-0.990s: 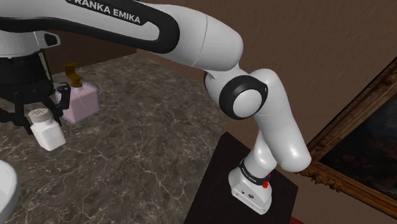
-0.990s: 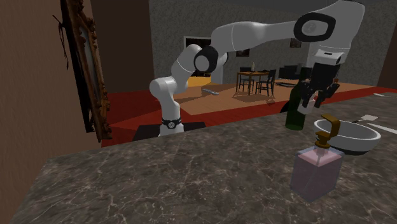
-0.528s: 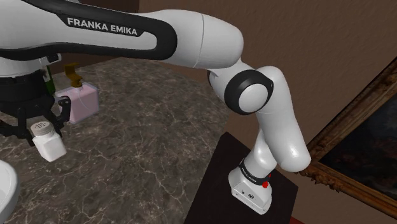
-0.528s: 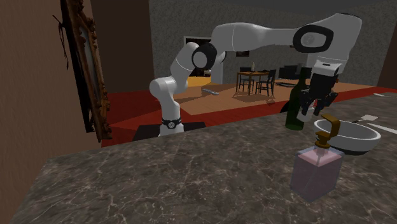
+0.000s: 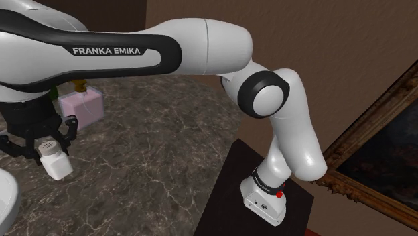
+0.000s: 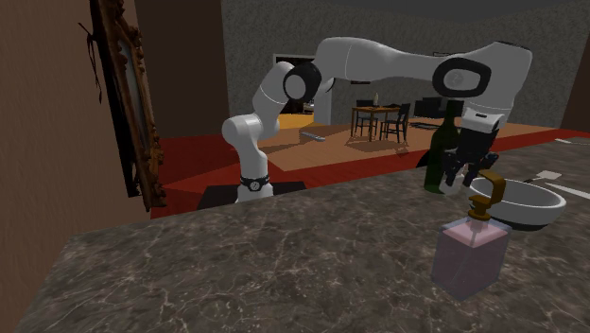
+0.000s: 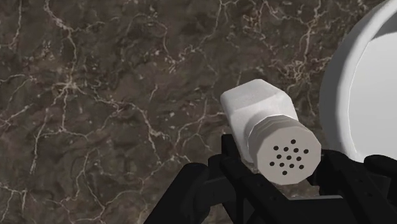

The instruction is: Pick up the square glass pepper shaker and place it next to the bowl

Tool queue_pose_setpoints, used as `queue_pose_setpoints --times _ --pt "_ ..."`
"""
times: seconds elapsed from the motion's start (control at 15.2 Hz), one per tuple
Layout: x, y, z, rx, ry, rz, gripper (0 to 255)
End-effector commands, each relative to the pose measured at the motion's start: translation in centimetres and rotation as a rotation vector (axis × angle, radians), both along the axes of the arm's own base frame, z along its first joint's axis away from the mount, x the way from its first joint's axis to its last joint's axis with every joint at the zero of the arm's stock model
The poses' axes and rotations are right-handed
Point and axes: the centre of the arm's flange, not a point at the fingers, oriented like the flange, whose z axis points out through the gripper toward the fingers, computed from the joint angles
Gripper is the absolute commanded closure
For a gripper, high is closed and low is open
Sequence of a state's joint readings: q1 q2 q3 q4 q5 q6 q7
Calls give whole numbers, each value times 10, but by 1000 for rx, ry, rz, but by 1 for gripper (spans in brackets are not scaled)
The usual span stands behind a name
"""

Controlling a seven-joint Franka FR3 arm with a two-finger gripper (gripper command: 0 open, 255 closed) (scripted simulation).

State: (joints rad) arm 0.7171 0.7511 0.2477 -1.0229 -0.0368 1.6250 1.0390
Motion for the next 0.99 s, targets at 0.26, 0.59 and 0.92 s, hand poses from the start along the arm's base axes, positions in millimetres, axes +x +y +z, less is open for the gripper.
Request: queue_pose_setpoints --times 0.26,0.59,0.92 --pt "-1 0 -32 1 0 0 255" --pt "-1 0 -58 1 0 0 255" --pt "-1 0 -64 1 0 0 255"
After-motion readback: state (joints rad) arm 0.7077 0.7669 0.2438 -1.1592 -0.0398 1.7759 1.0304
